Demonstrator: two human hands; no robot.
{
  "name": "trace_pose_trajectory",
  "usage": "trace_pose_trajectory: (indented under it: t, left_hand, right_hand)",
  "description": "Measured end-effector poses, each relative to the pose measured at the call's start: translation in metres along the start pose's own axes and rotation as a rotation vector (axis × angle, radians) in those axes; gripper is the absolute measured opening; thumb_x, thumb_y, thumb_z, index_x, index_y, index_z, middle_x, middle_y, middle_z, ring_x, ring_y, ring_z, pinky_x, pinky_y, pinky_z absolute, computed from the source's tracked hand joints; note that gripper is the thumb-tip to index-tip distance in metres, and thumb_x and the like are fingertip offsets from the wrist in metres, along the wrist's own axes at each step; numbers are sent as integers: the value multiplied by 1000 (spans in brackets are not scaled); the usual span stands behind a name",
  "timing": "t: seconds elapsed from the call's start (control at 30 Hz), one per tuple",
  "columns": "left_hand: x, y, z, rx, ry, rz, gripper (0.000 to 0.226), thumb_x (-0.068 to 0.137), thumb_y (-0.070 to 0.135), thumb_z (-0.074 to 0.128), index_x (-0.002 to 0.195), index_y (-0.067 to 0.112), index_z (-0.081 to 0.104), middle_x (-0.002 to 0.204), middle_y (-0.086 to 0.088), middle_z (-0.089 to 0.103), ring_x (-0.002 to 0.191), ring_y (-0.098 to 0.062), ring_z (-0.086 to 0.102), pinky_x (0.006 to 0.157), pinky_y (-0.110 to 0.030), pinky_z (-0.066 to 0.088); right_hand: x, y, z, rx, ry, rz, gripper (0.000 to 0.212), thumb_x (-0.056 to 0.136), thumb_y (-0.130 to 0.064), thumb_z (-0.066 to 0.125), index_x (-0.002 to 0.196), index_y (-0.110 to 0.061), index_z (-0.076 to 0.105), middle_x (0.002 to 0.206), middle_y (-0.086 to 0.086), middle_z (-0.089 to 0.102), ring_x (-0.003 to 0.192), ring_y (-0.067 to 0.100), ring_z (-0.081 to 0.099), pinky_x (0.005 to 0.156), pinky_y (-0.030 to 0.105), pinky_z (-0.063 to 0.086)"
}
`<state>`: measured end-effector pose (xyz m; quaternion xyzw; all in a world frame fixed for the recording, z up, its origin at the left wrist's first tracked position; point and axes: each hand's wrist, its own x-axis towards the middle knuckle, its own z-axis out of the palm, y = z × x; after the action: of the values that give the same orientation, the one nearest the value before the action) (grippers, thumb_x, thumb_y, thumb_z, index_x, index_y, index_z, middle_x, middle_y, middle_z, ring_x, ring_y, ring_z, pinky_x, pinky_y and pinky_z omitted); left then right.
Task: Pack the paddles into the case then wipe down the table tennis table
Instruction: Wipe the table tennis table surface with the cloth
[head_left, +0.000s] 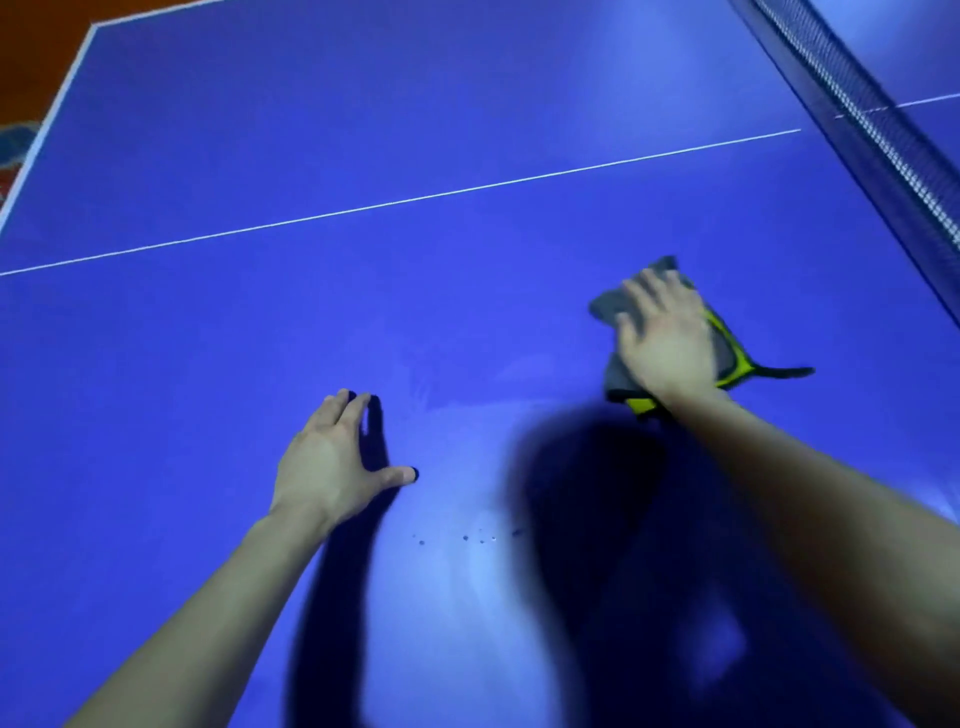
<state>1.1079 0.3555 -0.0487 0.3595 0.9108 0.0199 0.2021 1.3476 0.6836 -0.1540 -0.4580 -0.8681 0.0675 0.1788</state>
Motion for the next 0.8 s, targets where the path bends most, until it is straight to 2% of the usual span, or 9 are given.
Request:
trace_pose_trajectory:
  t: [0.07, 0.17, 0.27, 0.33, 0.4, 0.47, 0.53, 0.7, 0.8]
  left_hand:
    - [-24, -4, 5, -16, -36, 20, 141, 54, 88, 84, 169, 34, 23, 179, 8, 14, 165, -13, 10, 130, -43, 30]
    - [-58, -15, 12, -4, -112, 8, 163, 38, 92, 85, 171, 38, 8, 180, 9, 1, 166, -13, 0, 133, -43, 22]
    - [-90, -25, 25, 88, -184, -33, 178, 29, 92, 87, 171, 37, -7, 180, 3, -10, 166, -17, -10, 134, -45, 16]
    - [-105, -28, 38, 201, -221, -60, 182, 30, 88, 89, 170, 34, -14, 179, -4, -14, 166, -22, -12, 134, -47, 13]
    - [-114, -29, 52, 248, -237, -80, 183, 32, 80, 94, 168, 34, -19, 178, -6, -18, 166, -24, -12, 133, -49, 15]
    - [-113, -32, 58, 219, -230, -97, 185, 31, 75, 98, 168, 37, -20, 178, -4, -20, 166, -23, -10, 130, -49, 27]
    - [-111, -32, 58, 206, -243, -97, 186, 30, 73, 99, 167, 39, -21, 177, 0, -20, 166, -21, -10, 125, -48, 36]
    - [-111, -30, 55, 227, -225, -85, 181, 33, 72, 100, 167, 41, -18, 178, 3, -15, 166, -18, -8, 107, -46, 53]
    - [-109, -34, 57, 259, -233, -85, 183, 27, 78, 96, 166, 44, -18, 178, 4, -13, 167, -19, -1, 98, -48, 58]
  right_hand:
    - [-9, 20, -11, -69, -8, 231, 60, 102, -42, 44, 154, -16, 59, 168, 11, 48, 161, 37, 33, 131, 59, 23]
    - [-24, -47, -6, -110, -73, 362, 64, 103, -41, 42, 161, -16, 51, 173, 13, 39, 164, 39, 24, 133, 61, 15]
    - [-66, -160, 10, -31, -118, 71, 62, 104, -40, 49, 160, -15, 52, 172, 15, 40, 164, 42, 25, 132, 62, 15]
    - [-111, -230, 16, 10, -216, -146, 64, 107, -43, 47, 165, -16, 45, 176, 13, 33, 166, 40, 16, 133, 62, 10]
    - [-149, -262, 9, 25, -334, -367, 63, 110, -44, 41, 167, -18, 40, 178, 8, 29, 168, 37, 11, 134, 59, 8]
    - [-155, -242, 2, 71, -319, -446, 59, 108, -44, 46, 161, -18, 50, 173, 6, 40, 165, 34, 21, 133, 57, 14]
    - [-147, -181, -7, 104, -209, -371, 55, 99, -43, 54, 148, -19, 62, 162, 6, 53, 159, 34, 35, 129, 58, 24]
    - [-124, 26, -44, -41, -48, 144, 60, 99, -49, 47, 151, -21, 60, 166, 6, 50, 160, 33, 34, 129, 62, 25]
    - [-129, 38, -50, -90, -60, 352, 64, 103, -46, 42, 159, -19, 53, 172, 9, 41, 164, 36, 25, 130, 65, 18]
